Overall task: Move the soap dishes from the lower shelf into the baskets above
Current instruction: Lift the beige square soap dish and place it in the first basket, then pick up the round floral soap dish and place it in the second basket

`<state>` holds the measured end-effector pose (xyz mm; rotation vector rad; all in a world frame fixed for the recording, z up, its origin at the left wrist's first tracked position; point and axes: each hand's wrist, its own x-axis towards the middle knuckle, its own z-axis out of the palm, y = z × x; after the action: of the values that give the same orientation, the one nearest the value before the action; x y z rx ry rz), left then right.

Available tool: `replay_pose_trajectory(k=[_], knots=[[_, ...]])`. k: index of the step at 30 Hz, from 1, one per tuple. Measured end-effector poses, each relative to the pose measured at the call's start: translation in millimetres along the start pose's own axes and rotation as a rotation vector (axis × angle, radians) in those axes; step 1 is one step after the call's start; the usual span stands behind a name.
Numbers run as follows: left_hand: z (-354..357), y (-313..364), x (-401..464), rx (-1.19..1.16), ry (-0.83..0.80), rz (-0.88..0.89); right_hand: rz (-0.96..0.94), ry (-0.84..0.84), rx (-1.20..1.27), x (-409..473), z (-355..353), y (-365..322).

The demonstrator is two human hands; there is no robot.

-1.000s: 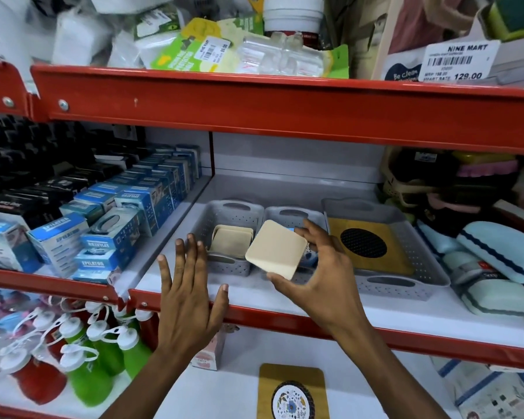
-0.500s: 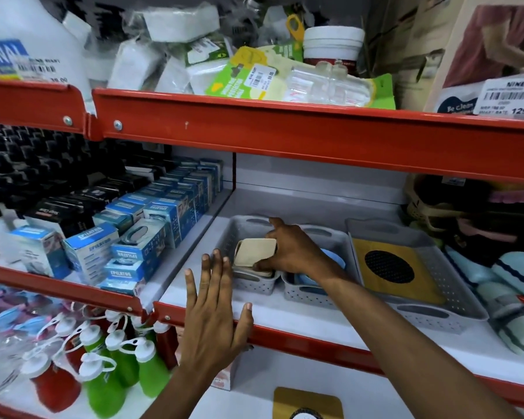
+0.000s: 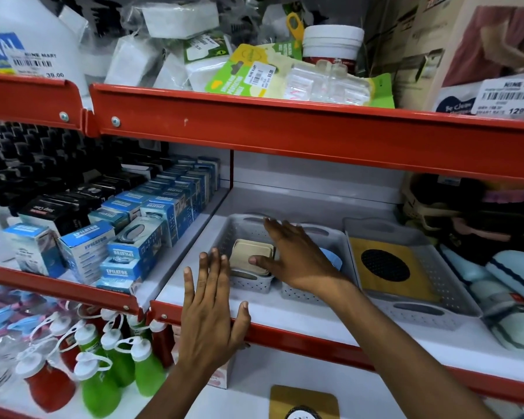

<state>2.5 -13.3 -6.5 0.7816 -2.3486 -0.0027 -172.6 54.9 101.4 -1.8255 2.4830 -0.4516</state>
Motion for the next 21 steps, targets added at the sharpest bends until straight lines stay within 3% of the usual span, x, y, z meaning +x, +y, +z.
replay_pose_trajectory(k=[7, 13, 21], knots=[[2, -3, -1, -0.028, 0.009, 0.001, -0.054, 0.258, -0.287, -76, 15, 6], [0, 1, -2, -0.021, 0.025, 0.002, -0.099, 0.369, -0.276, -143, 40, 21], [2, 1, -3, 0.009, 0.018, 0.004, -0.433, 0.426, -0.268, -205, 127, 76]])
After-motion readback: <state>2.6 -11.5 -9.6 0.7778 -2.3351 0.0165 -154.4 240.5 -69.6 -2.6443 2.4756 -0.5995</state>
